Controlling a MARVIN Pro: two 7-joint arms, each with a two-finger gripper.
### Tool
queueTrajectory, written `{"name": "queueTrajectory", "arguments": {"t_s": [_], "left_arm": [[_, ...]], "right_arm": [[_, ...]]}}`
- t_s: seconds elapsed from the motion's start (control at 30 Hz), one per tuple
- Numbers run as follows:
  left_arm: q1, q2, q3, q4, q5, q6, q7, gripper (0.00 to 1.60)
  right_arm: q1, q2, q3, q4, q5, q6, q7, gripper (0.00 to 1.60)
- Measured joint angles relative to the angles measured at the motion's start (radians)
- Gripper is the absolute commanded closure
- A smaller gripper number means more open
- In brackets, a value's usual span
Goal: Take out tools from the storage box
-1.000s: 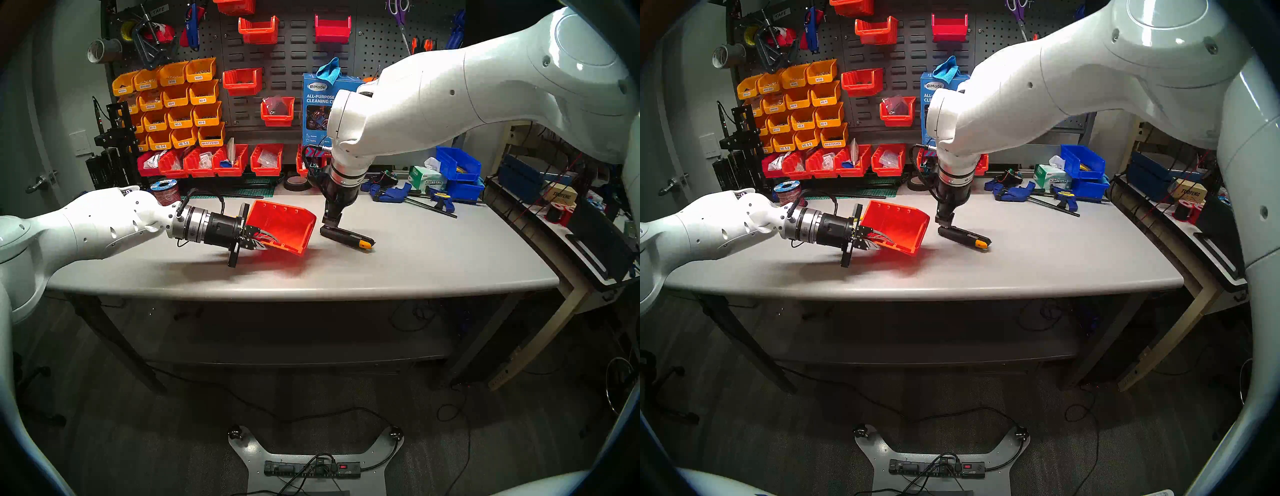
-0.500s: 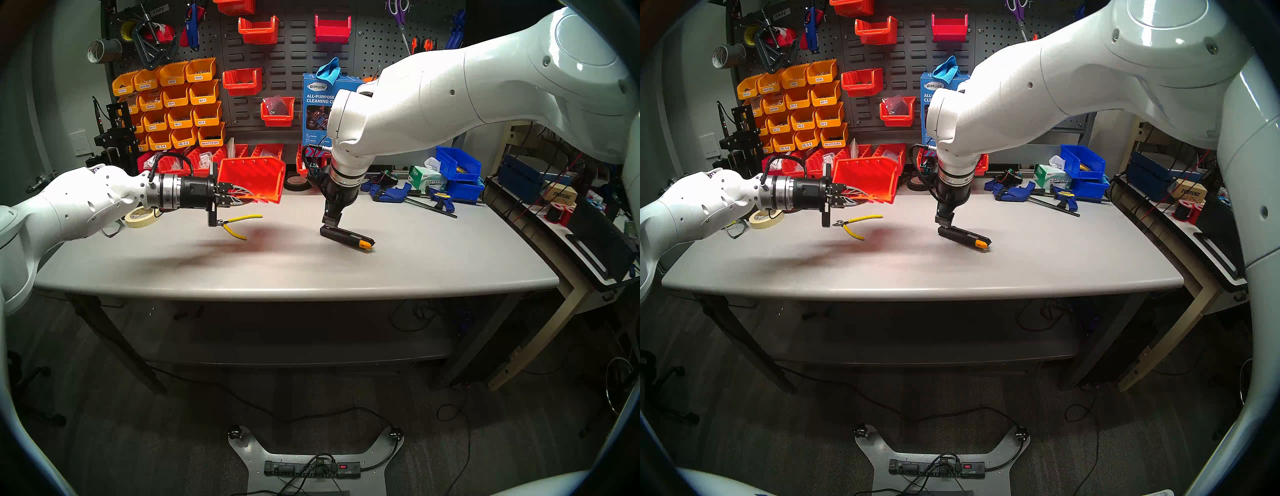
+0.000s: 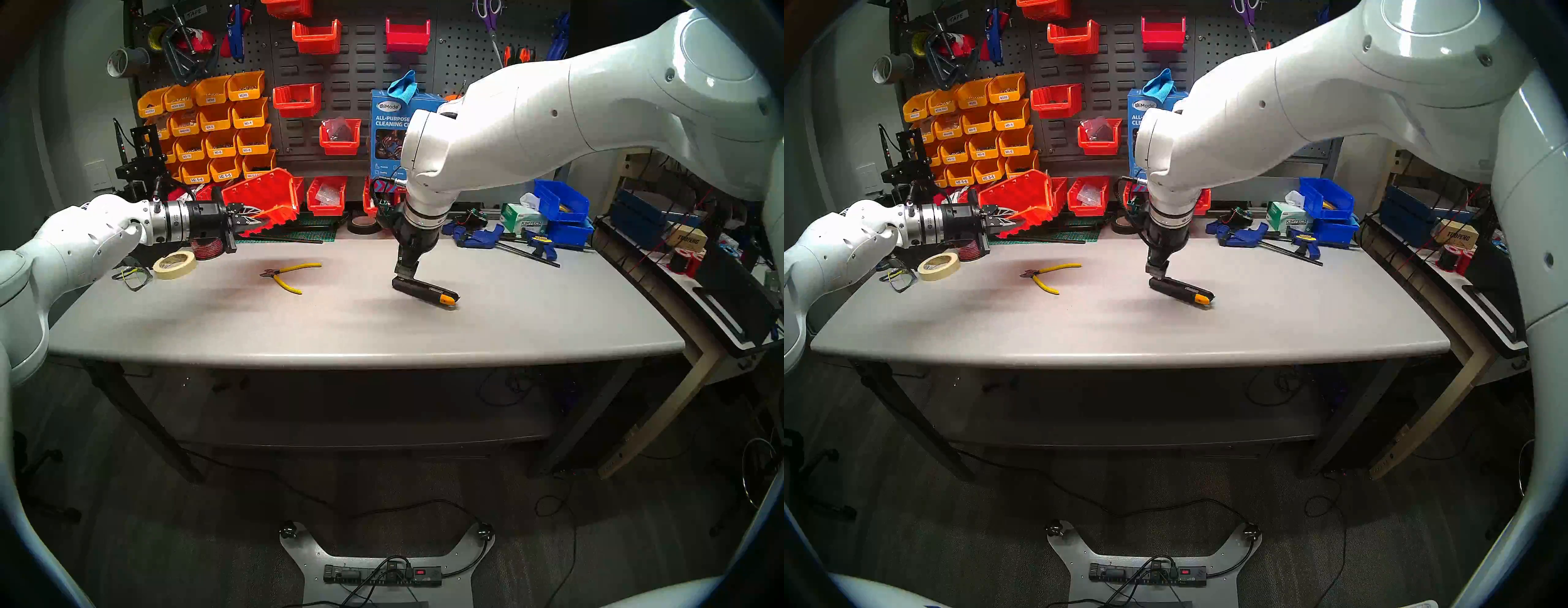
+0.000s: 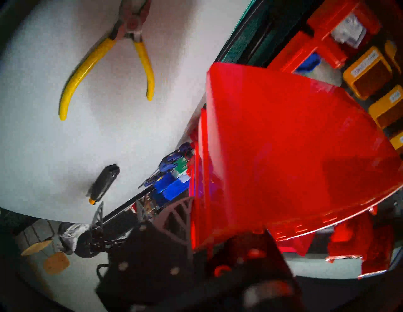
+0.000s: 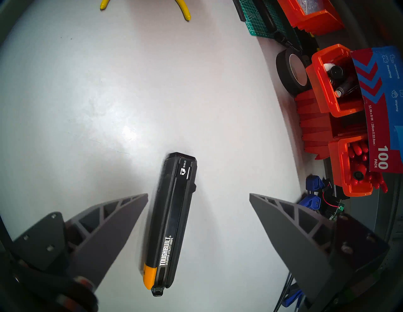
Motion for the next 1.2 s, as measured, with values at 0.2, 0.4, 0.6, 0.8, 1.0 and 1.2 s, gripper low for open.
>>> {"name": "queueTrajectory", "arguments": {"t_s": [0.2, 0.4, 0.6, 0.8, 1.0, 1.2], "left_arm": [[0.036, -0.034, -0.017, 0.104, -0.075, -0.129, -0.042, 1.60], [0.073, -0.049, -0.041, 0.137, -0.145, -0.249, -0.057, 1.60], [0.103, -0.033, -0.039, 0.069, -0.163, -0.356, -0.077, 1.60], [0.105, -0.001, 0.019, -0.015, -0.102, -0.395, -0.104, 1.60], [0.078, 0.029, 0.044, -0.059, -0.060, -0.414, -0.132, 1.60], [0.053, 0.052, 0.069, -0.083, -0.017, -0.436, -0.157, 1.60]], "right_arm": [[0.000, 0.001, 0.000, -0.001, -0.001, -0.001, 0.000, 0.00], [0.000, 0.002, 0.001, -0.002, -0.002, -0.002, -0.001, 0.00], [0.000, 0.003, 0.001, -0.004, -0.003, -0.003, -0.002, 0.00], [0.000, 0.004, 0.002, -0.004, -0.003, -0.004, -0.003, 0.00], [0.000, 0.004, 0.002, -0.004, -0.004, -0.004, -0.003, 0.00], [0.000, 0.005, 0.002, -0.005, -0.005, -0.004, -0.003, 0.00]]}}
